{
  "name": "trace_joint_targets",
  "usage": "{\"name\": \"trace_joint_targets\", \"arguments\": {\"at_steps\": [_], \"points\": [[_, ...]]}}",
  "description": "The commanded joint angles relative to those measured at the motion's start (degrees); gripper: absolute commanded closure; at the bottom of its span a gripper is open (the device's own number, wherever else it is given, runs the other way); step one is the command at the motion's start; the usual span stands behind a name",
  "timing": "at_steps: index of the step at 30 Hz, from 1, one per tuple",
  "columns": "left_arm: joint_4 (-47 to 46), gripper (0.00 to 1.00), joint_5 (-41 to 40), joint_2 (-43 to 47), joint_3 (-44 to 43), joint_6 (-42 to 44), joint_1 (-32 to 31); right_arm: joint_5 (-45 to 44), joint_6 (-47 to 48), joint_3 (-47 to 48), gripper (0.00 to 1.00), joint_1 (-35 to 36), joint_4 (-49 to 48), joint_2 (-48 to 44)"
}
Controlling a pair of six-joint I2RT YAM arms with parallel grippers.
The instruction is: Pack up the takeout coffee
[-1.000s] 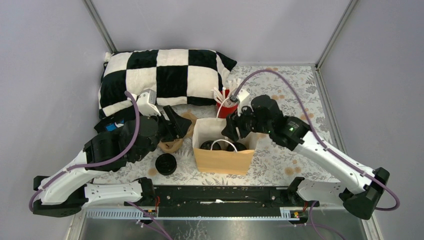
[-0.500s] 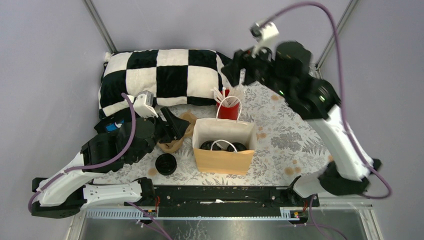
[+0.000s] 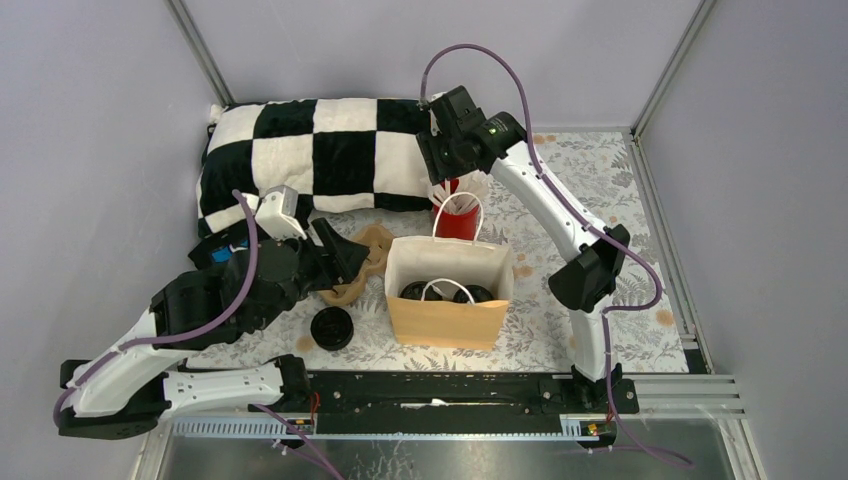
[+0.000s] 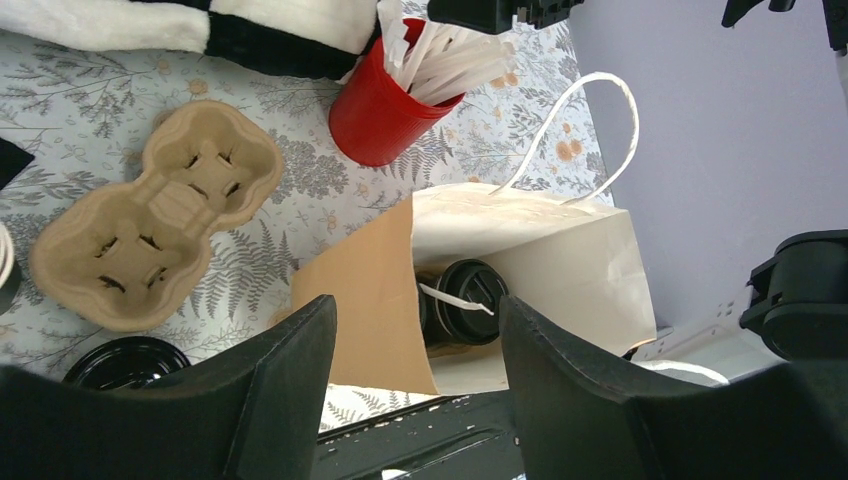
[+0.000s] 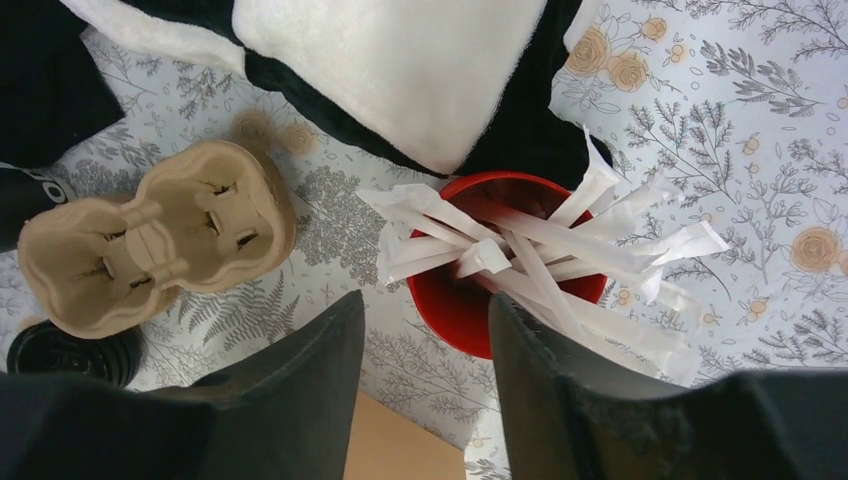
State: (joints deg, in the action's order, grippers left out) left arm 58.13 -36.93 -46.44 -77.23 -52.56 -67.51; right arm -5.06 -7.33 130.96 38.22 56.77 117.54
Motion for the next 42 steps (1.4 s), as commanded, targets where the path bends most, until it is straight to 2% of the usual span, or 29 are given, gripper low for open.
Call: {"name": "trace_joint_targets", "arguments": {"at_steps": [1,12,19,23,26,36,42], "points": [[1.9,0.35,-1.5,1.4,-1.1,-0.9,0.0,0.2,0.0,-2.4,0.47,-0.7,-2.2,0.1],[2.6,0.35,-1.3,1.7,-1.6,-1.3,0.0,-4.4,0.4,-13.4,0.48,-1.1,-11.2,-1.0],[2.5,0.35,-1.1,1.1,-2.3,-0.9,0.0,-5.4,2.4,-17.2,0.7,-1.2,-18.2,-1.1],[2.5,0.35,-0.8,1.0,-2.4,-0.7,0.0,-5.8,3.2,-14.9,0.88,-1.2,-16.0,-1.9],[2.0,0.35,-0.9,1.3,-1.9,-1.0,0.0,-6.2,3.7,-15.1,0.96,-1.2,-15.8,-5.5],[-1.3,0.35,0.1,0.6,-0.2,-0.4,0.0,-3.2,2.7,-7.9,1.0,-1.1,-10.0,-17.3],[-1.8,0.35,0.3,0.3,-0.2,-0.5,0.0,5.9,4.5,-6.5,1.0,-1.1,-11.3,-27.4]]}}
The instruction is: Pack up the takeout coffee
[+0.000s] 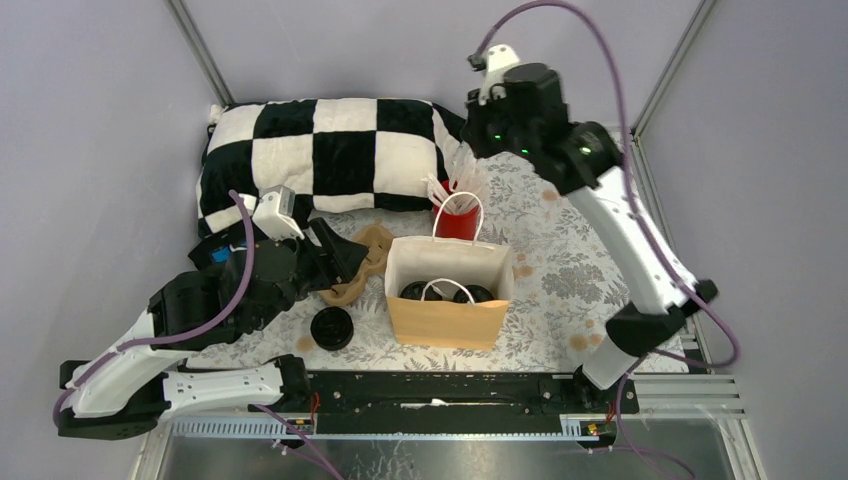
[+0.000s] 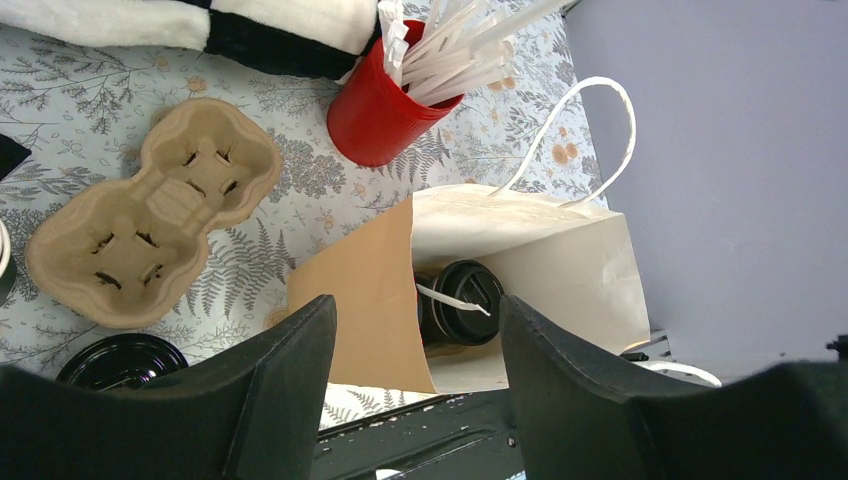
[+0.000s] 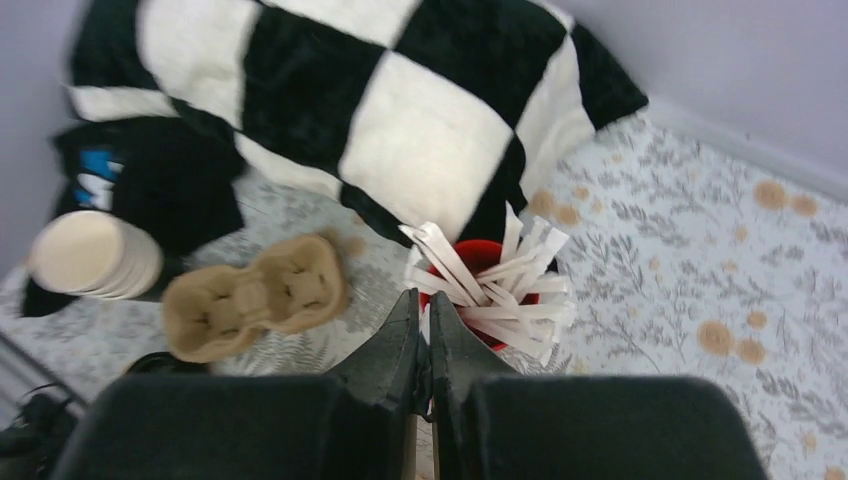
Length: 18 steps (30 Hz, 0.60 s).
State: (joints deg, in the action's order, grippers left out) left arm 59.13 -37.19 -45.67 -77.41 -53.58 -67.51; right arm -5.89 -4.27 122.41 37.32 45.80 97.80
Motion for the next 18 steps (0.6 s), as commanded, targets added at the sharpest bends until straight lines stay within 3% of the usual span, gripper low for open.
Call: {"name": "trace_joint_targets", "arguments": {"at_steps": [1,6,11,18], "points": [[-2.8,0.35,0.5,-0.6,-0.1,0.4,0.0,9.2,1.8,1.3,1.0,-0.2,-1.3,-10.3],[-3.2,0.35,0.5,-0.7,0.2,-0.4,0.0,22.6,-0.5,-6.5,0.99,-0.2,-7.8,-23.8],[-3.5,0.35,1.1,-1.5,0.3,-1.2,0.0,38.3,-6.2,-12.0,1.0,-0.2,-7.2,-27.7],[-3.8,0.35,2.0,-2.2,0.1,-1.8,0.0,41.6,-5.5,-19.8,1.0,0.5,-1.1,-31.1]]}}
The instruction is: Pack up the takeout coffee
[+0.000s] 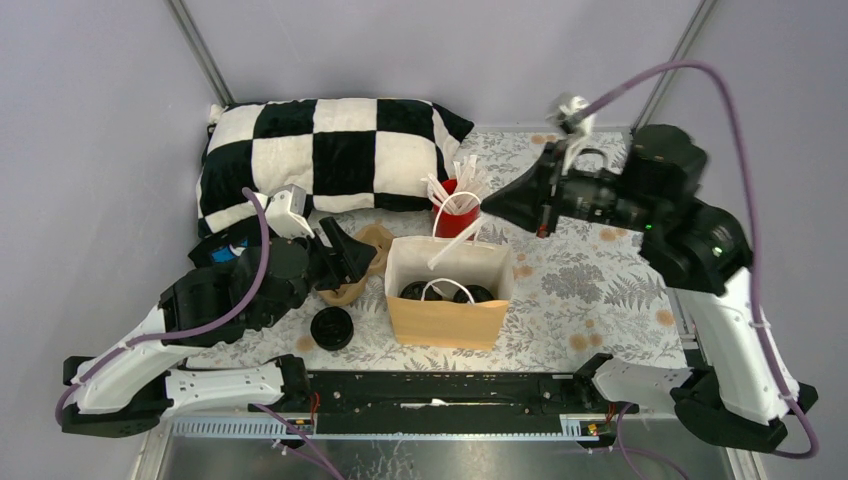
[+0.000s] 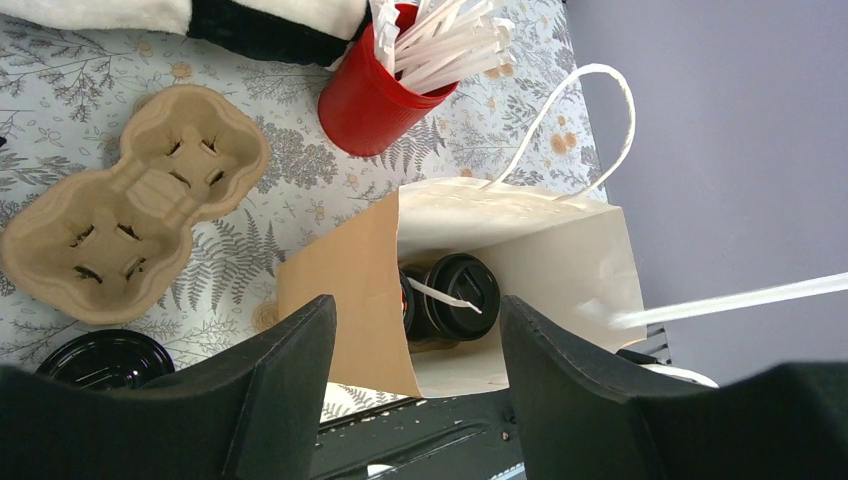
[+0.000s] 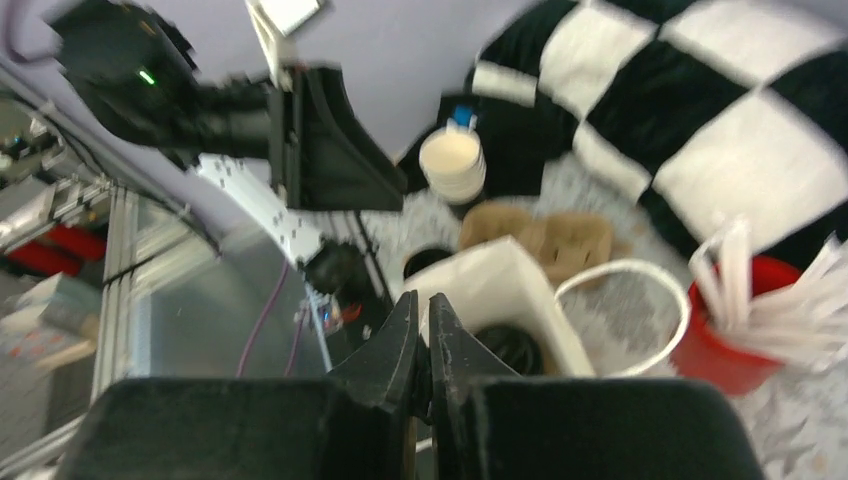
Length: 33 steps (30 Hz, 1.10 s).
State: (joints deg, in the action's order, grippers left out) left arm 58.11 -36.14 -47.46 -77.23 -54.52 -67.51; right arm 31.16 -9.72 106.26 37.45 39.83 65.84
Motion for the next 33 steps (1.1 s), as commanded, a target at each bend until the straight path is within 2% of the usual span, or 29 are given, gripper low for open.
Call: {"name": "trace_joint_targets", "arguments": {"at_steps": [1,6,13,16,19,25,27,30,31,33], "points": [[-2.8,0.35,1.0,-0.4,-0.1,-1.0,0.0,3.7,0.9,-4.1,1.0,0.7,6.5,0.7],[-3.0,0.35,1.2,-0.8,-0.1,-1.3,0.0,-1.0,3.9,-7.6,1.0,3.0,9.4,0.5],[-3.4,0.35,1.1,-1.1,-0.2,-1.3,0.0,-11.6,7.5,-15.5,1.0,13.8,10.7,2.0],[-3.6,0.35,1.1,-1.2,-0.1,-1.2,0.0,-16.7,7.5,-22.6,1.0,17.2,6.0,1.0],[-4.0,0.35,1.1,-1.1,0.4,-1.2,0.0,-21.7,7.2,-30.0,1.0,19.1,-2.7,-0.4],[-4.4,0.35,1.2,-1.2,0.4,-1.1,-0.1,-27.2,8.9,-38.2,0.99,21.6,-13.6,2.1],[-4.4,0.35,1.2,-0.9,0.5,-1.1,0.0,-27.4,9.3,-41.0,0.95,22.7,-16.1,2.6],[-4.4,0.35,1.0,0.0,0.8,-1.4,0.0,-26.3,8.1,-42.8,0.83,23.0,-16.6,3.0],[-4.3,0.35,0.9,0.4,0.9,-1.4,0.0,-26.7,7.3,-41.7,0.78,23.0,-14.8,3.1],[-4.3,0.35,0.7,1.0,1.1,-1.5,0.0,-28.9,6.1,-38.9,0.61,23.0,-11.7,2.4]]}}
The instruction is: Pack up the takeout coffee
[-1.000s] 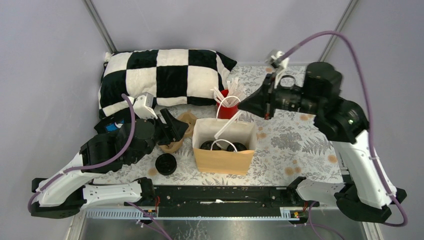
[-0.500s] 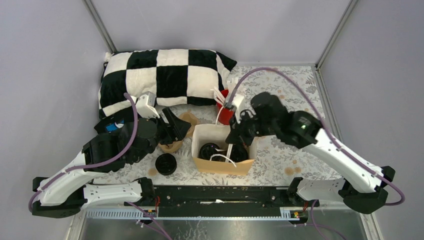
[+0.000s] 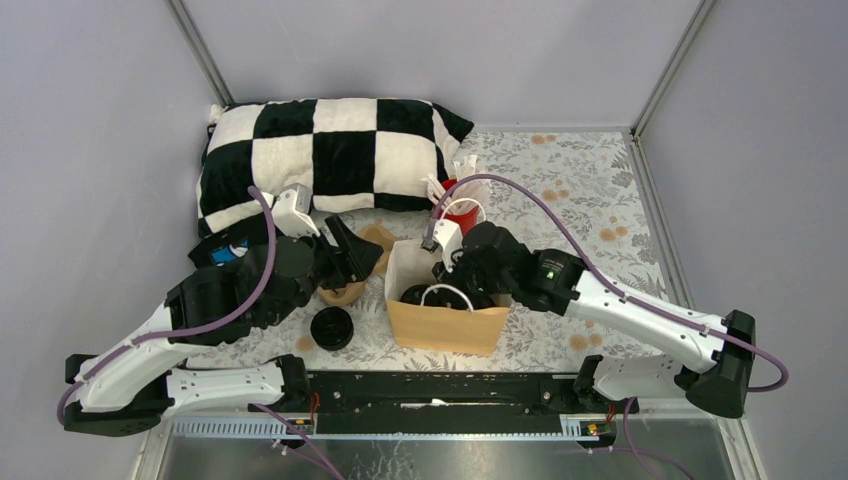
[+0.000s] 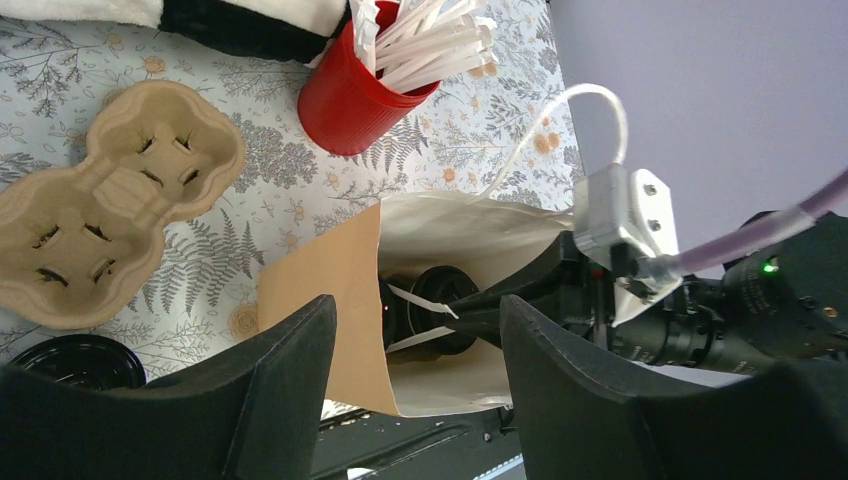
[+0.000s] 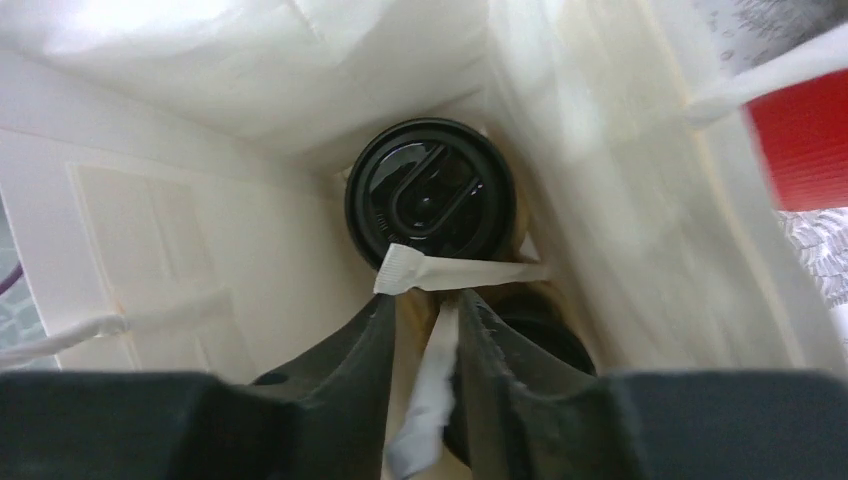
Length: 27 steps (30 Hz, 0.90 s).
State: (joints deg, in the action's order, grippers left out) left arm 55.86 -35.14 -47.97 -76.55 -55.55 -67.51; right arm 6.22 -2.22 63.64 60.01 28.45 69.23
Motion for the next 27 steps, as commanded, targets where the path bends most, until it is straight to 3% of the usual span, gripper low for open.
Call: {"name": "trace_joint_targets", "arguments": {"at_steps": [1,4,10,18,27], "points": [[-1.9,0.35,-0.6,1.7,0.4,-0.4,-0.1,-5.5,-2.1,5.7,0.53,0.5,1.3,-1.6],[-1.7,0.35,-1.0,1.8,0.2,-0.3,0.0,-11.1,-4.1,13.4,0.31,0.5,6.7,-3.6],[-1.8,0.33,-1.9,-0.1,-3.6,1.7,0.0,-17.4,-6.5,30.7,0.01,0.5,17.0,-4.8],[-1.8,0.22,-7.7,-4.4,-17.6,9.8,0.0,-36.6,-6.5,47.1,0.0,0.5,20.5,-7.9],[-3.5,0.17,-13.1,-8.7,-38.3,22.8,0.0,-46.7,-4.9,52.0,0.0,0.4,10.1,-15.2]]}}
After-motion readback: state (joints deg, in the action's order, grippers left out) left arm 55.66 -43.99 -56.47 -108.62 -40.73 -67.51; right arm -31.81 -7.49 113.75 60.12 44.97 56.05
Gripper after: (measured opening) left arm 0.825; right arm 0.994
